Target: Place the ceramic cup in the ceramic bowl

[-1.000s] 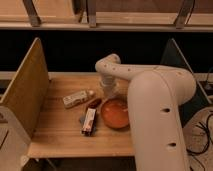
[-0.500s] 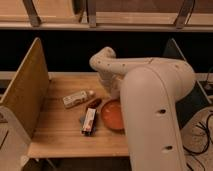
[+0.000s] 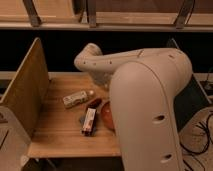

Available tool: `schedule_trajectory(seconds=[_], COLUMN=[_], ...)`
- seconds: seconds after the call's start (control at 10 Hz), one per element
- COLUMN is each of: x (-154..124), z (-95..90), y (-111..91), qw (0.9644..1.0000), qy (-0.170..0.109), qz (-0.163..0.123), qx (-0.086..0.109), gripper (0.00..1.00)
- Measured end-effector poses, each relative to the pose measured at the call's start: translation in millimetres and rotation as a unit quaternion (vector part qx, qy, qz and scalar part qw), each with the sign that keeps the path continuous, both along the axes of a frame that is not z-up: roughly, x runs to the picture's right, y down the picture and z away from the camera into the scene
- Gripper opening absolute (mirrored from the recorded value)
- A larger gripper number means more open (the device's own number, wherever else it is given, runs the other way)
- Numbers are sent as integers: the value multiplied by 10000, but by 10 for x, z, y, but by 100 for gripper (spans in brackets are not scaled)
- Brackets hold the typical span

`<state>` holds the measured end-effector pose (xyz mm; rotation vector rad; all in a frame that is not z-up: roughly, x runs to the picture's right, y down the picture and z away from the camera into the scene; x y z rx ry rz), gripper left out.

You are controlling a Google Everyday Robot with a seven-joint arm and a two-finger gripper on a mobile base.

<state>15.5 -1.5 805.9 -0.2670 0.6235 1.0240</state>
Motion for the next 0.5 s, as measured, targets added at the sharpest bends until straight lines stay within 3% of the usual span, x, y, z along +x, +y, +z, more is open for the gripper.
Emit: schedule_trajectory(seconds=[0.2, 0.3, 0.5], x=[-126, -199, -331], z=[-224, -385, -496], y=[233, 487, 804], qw=[9991, 9974, 9950], qy=[359, 584, 738], qz=[-104, -24, 255], qx=[-220, -429, -628], gripper=[0, 0, 0])
